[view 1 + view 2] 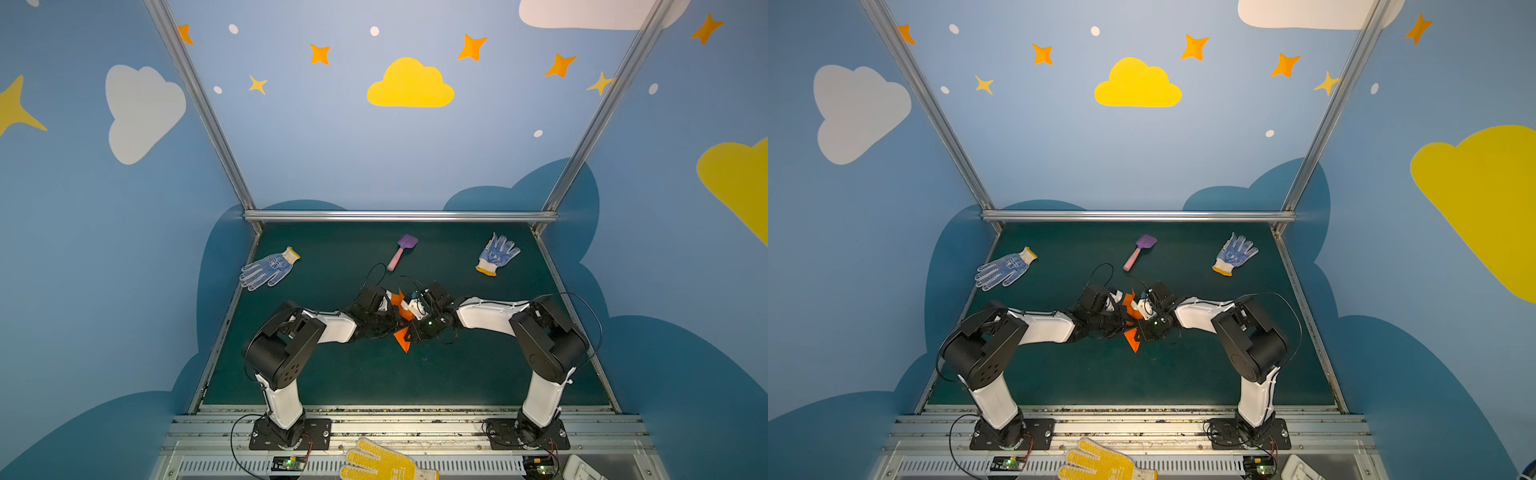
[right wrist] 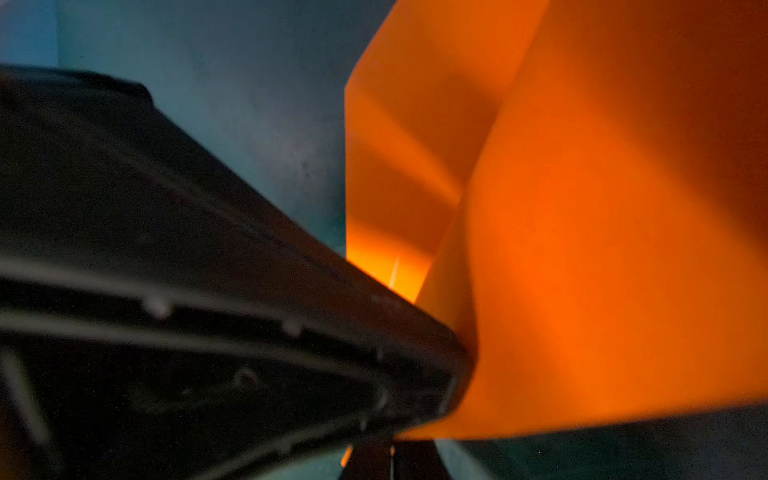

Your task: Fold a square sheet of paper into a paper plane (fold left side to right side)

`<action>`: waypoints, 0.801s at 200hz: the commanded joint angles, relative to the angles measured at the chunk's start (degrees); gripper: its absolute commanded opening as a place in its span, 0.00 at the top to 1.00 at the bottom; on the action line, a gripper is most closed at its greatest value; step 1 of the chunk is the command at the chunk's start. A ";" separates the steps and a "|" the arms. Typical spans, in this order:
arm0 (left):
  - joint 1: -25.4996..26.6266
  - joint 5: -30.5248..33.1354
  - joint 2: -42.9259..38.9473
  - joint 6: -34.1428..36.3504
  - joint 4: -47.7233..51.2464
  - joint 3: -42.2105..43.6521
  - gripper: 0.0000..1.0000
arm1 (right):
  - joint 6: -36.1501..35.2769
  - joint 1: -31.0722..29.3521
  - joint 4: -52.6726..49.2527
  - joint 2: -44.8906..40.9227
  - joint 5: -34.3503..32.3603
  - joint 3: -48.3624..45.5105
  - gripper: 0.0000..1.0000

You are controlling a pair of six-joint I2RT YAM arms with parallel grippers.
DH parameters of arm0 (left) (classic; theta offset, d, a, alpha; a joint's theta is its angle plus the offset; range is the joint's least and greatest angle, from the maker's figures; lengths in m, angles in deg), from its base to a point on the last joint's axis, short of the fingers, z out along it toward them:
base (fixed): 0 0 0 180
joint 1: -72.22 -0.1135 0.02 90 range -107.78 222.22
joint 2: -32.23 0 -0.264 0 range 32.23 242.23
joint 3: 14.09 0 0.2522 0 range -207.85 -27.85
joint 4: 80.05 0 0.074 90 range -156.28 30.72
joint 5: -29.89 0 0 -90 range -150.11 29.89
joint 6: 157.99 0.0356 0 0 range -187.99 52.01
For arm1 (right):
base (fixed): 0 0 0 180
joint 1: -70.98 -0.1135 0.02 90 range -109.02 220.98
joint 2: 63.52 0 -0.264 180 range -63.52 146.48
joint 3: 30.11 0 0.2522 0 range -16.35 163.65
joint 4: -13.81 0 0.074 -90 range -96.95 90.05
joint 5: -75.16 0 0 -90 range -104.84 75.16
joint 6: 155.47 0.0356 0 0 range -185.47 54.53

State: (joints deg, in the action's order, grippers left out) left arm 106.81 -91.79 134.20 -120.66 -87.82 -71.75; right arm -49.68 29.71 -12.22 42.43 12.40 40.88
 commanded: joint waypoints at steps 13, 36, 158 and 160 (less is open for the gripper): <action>0.82 -0.22 -3.81 0.14 -1.10 1.70 0.90 | -1.04 -0.02 -3.01 2.50 -1.76 0.42 1.00; 0.83 -0.30 -3.67 0.72 -0.29 0.77 0.88 | -1.15 -0.03 -3.11 2.72 -1.76 0.76 1.00; -0.91 4.36 4.83 2.19 -0.36 -3.03 0.92 | -1.69 -0.38 -3.43 4.00 -1.07 1.30 1.00; -0.92 4.35 4.88 2.21 -0.35 -3.03 0.92 | -1.70 -0.38 -3.43 4.00 -1.06 1.30 1.00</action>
State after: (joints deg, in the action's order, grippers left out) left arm 106.64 -89.30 137.55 -119.89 -88.04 -74.04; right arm -50.40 29.90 -14.34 43.40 13.03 42.48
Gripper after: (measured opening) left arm 0.078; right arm 0.047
